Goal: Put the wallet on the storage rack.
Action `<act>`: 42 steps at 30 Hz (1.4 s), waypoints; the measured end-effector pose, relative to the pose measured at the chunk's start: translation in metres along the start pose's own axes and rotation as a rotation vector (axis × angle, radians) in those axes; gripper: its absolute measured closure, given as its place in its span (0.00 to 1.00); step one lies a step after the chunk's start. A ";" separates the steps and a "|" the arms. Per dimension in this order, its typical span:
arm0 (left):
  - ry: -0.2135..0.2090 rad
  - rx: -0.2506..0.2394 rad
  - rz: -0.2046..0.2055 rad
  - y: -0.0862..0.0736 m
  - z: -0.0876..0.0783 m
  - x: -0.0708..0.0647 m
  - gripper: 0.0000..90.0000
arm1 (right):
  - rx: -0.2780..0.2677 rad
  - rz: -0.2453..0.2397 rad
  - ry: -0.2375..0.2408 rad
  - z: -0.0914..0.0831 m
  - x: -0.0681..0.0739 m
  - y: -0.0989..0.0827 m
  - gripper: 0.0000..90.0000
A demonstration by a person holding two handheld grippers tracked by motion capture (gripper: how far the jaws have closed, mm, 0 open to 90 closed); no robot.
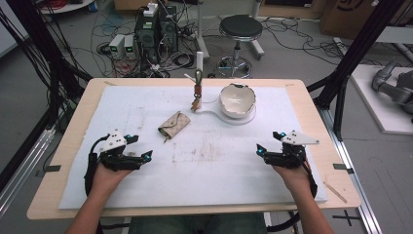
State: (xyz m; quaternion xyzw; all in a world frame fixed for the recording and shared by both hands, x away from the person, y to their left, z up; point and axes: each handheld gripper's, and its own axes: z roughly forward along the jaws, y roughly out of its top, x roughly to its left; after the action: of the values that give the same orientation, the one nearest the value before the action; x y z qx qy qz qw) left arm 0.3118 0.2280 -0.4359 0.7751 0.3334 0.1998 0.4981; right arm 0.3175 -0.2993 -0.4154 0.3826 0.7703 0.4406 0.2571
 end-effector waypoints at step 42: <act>0.090 0.204 -0.063 0.049 0.098 0.014 0.16 | 0.027 -0.003 0.001 0.002 -0.004 -0.005 0.22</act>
State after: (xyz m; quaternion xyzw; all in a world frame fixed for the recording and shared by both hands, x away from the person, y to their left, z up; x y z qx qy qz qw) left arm 0.3996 0.1612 -0.4338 0.8011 0.3984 0.1834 0.4072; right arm 0.3195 -0.3026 -0.4207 0.3849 0.7768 0.4299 0.2522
